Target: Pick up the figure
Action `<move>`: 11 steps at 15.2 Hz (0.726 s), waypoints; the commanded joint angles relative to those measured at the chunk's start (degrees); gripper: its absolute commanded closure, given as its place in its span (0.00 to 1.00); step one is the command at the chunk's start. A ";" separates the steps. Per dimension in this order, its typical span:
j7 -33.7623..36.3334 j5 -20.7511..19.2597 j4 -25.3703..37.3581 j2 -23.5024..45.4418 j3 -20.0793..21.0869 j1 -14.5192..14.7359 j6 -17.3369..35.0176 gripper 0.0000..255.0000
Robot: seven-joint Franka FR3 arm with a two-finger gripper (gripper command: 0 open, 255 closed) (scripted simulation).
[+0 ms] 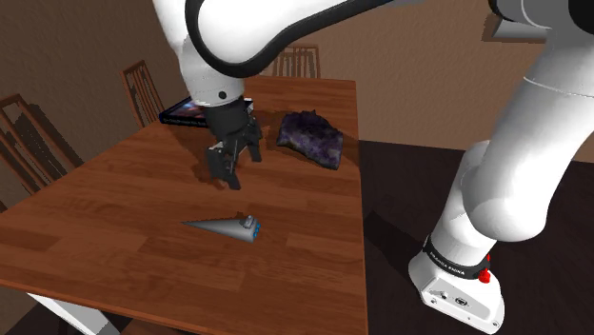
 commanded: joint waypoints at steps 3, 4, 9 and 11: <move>2.53 -2.06 5.29 7.42 2.57 2.37 0.57 0.00; 3.17 -2.71 6.82 9.40 3.11 3.07 0.58 0.00; 4.84 -4.65 9.79 14.77 4.18 5.09 1.81 0.00; 4.99 -4.87 8.75 15.20 4.12 5.13 3.24 0.00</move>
